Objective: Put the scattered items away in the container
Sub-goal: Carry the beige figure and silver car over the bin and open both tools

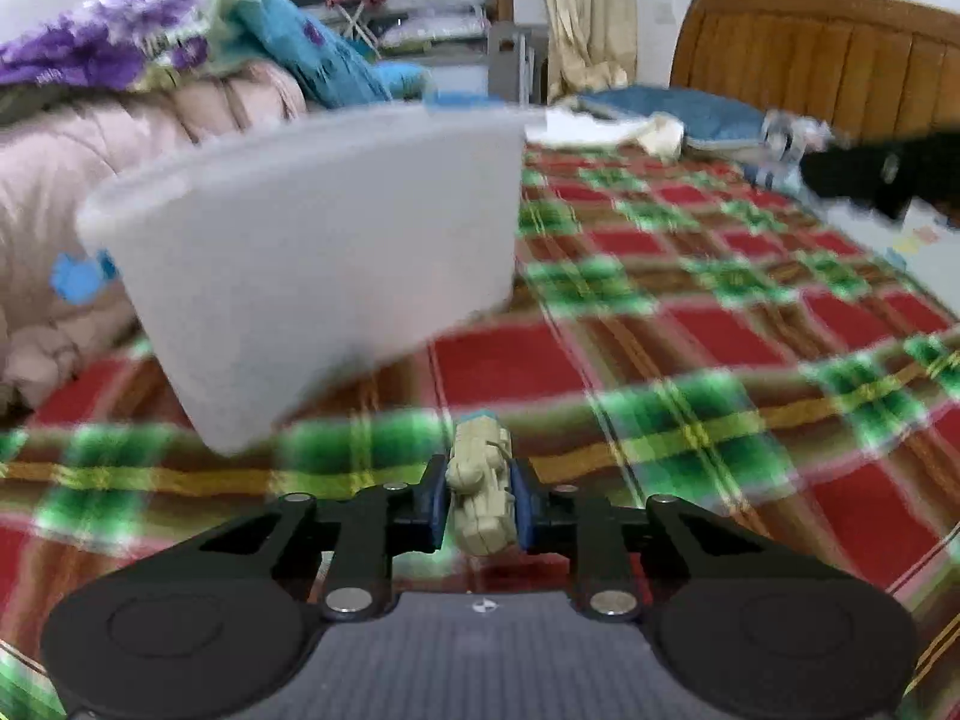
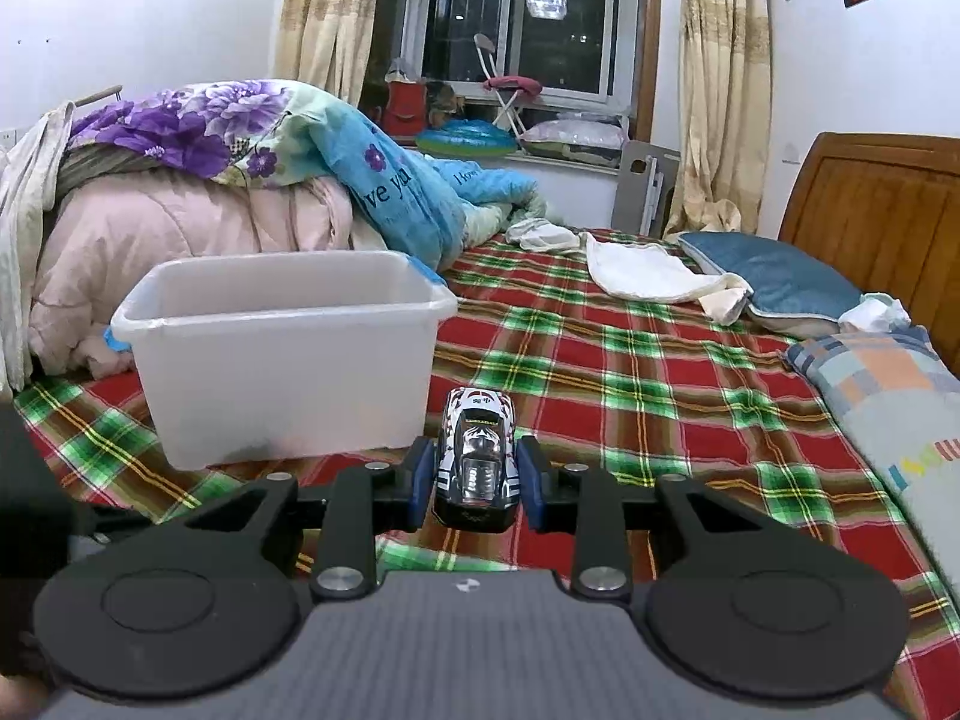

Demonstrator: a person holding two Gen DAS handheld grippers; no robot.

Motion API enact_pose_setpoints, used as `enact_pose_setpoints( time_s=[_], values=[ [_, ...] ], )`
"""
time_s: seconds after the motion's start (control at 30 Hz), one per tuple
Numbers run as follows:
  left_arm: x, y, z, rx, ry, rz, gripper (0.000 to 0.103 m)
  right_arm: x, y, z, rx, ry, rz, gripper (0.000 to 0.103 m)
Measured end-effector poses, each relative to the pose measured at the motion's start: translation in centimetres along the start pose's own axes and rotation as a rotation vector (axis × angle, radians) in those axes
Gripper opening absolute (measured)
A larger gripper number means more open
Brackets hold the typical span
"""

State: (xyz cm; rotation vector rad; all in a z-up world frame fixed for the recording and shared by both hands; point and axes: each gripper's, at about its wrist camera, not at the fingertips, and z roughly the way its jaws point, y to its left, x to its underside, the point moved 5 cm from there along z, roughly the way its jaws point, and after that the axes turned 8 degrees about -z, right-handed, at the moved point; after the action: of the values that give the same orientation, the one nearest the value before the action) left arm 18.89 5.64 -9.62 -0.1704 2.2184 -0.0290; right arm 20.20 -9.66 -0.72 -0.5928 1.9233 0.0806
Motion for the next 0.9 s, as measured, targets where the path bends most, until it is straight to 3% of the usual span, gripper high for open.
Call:
enact_pose_setpoints(
  time_s=[0.2, 0.4, 0.67, 0.9],
  values=[
    [-5.8, 1.5, -4.3, 0.026, -0.12, -0.024, 0.025, -3.0, 1.3, 0.6, -0.022, -0.056, -0.014, 0.033],
    [-11.2, 4.0, -6.0, -0.017, -0.225, -0.035, 0.025, -7.1, 3.0, 2.4, -0.075, -0.126, 0.011, 0.033],
    [-14.5, 9.0, -2.7, -0.113, -0.213, -0.099, 0.025, -10.6, 7.0, 6.9, -0.149, -0.135, -0.025, 0.033],
    [-15.6, 11.1, 1.3, -0.15, -0.171, -0.099, 0.027, -11.3, 8.9, 11.9, -0.18, -0.071, -0.058, 0.034]
  ],
)
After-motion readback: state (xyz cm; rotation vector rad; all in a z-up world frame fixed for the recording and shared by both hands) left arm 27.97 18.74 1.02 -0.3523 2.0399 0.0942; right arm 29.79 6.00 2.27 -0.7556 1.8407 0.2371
